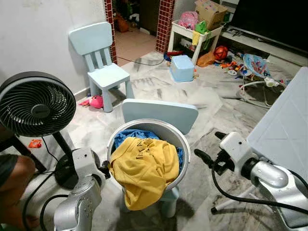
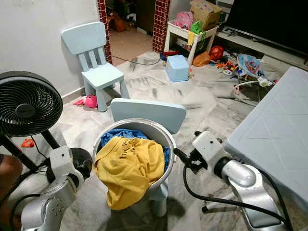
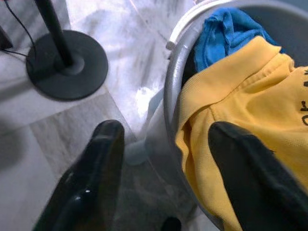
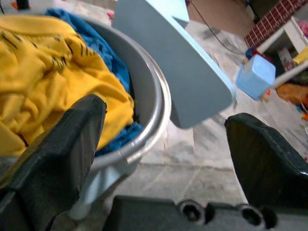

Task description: Hang hanger

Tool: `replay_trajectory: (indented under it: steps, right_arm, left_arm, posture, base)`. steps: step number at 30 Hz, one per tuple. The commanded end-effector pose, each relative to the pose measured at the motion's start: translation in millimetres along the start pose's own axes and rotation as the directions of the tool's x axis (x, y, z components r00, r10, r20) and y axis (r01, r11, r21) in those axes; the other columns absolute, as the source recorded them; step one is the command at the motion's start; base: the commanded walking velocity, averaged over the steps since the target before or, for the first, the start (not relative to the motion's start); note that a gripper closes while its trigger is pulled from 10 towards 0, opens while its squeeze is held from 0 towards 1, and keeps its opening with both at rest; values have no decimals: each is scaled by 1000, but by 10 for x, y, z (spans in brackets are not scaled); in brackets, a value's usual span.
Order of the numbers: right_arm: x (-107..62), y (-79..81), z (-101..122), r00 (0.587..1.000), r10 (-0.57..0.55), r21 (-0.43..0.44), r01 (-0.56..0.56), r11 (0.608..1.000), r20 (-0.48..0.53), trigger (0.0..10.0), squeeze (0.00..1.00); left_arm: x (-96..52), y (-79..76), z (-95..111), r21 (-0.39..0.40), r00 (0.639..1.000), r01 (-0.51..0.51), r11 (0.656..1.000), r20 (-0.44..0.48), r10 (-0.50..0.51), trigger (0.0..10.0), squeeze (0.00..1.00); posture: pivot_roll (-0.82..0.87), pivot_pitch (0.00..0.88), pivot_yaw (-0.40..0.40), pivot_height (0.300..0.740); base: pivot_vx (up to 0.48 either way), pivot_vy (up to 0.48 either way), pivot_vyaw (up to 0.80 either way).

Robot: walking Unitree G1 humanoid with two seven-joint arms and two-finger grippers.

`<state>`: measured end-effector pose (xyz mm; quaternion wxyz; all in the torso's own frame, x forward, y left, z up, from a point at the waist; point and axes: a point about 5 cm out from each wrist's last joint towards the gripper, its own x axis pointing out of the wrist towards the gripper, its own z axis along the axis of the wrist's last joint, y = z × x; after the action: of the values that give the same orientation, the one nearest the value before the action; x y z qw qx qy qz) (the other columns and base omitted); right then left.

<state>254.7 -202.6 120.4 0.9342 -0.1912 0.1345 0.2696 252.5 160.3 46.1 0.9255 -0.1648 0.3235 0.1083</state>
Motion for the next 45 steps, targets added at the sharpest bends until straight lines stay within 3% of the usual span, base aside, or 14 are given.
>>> replay_trajectory:
  steps: [1,6,7,8,9,12,13,34,35,36,37,38,39,45]
  right_arm:
    - [-64,-45,35,1000,-23,-16,23,1000,10,10000,0]
    - [-81,-25,45,1000,-24,-17,24,1000,11,10000,0]
    - [-87,-26,48,1000,-23,-20,23,1000,10,10000,0]
    - [-87,-26,48,1000,-23,-20,23,1000,10,10000,0]
    - [-101,-29,48,1000,-22,-24,22,999,7,10000,0]
    - [-130,-49,46,1000,-25,-31,25,999,2,10000,0]
    - [-147,-81,51,1000,-31,-36,31,999,-2,10000,0]
    - [-195,-64,5,999,-34,-43,32,999,-25,10000,0]
    - [-200,-54,2,999,-30,-44,29,999,-26,10000,0]
    - [-200,-54,2,999,-30,-44,29,999,-26,10000,0]
    - [-205,-52,0,999,-30,-44,29,999,-27,10000,0]
    - [-209,-51,-2,999,-30,-45,28,999,-28,10000,0]
    - [-214,-54,-3,999,-30,-47,29,998,-30,10000,0]
    - [-233,-66,-7,999,-34,-54,32,998,-36,10000,0]
  left_arm:
    - [70,-232,-54,-40,996,86,995,-29,-87,10000,1000]
    - [249,-340,-108,-22,988,138,990,-66,-139,10000,973]
    - [270,-355,-113,-19,988,138,990,-70,-139,10000,769]
    - [270,-355,-113,-19,988,138,990,-70,-139,10000,769]
    - [317,-404,-124,-25,985,149,988,-81,-151,10000,427]
    - [348,-474,-142,-46,981,166,985,-93,-170,10000,200]
    - [363,-513,-169,-56,979,171,984,-101,-176,10000,0]
    - [464,-350,-298,-193,992,27,981,-117,-51,10000,0]
    - [473,-351,-291,-196,992,33,980,-113,-56,8667,0]
    - [473,-351,-291,-196,992,33,980,-113,-56,8667,0]
    - [479,-360,-286,-199,992,43,979,-111,-66,4706,0]
    - [487,-363,-283,-199,991,46,979,-112,-70,3804,0]
    - [499,-365,-279,-200,991,46,979,-115,-70,0,0]
    - [524,-351,-339,-231,985,30,972,-161,-68,0,0]
  posture:
    - [-267,37,-75,740]
    - [-283,41,-75,740]
    - [-292,42,-78,740]
    - [-292,42,-78,740]
    - [-298,42,-80,740]
    - [-310,44,-80,740]
    - [-316,47,-80,740]
    - [-319,67,-77,740]
    - [-319,67,-77,740]
    - [-319,67,-77,740]
    - [-319,67,-77,740]
    - [-319,67,-77,740]
    - [-326,65,-77,740]
    - [-334,64,-75,740]
  base:
    - [0,0,0]
    - [0,0,0]
    - [0,0,0]
    - [0,0,0]
    - [0,0,0]
    - [0,0,0]
    - [0,0,0]
    - [0,0,0]
    - [0,0,0]
    - [0,0,0]
    - [0,0,0]
    - [0,0,0]
    - [0,0,0]
    - [0,0,0]
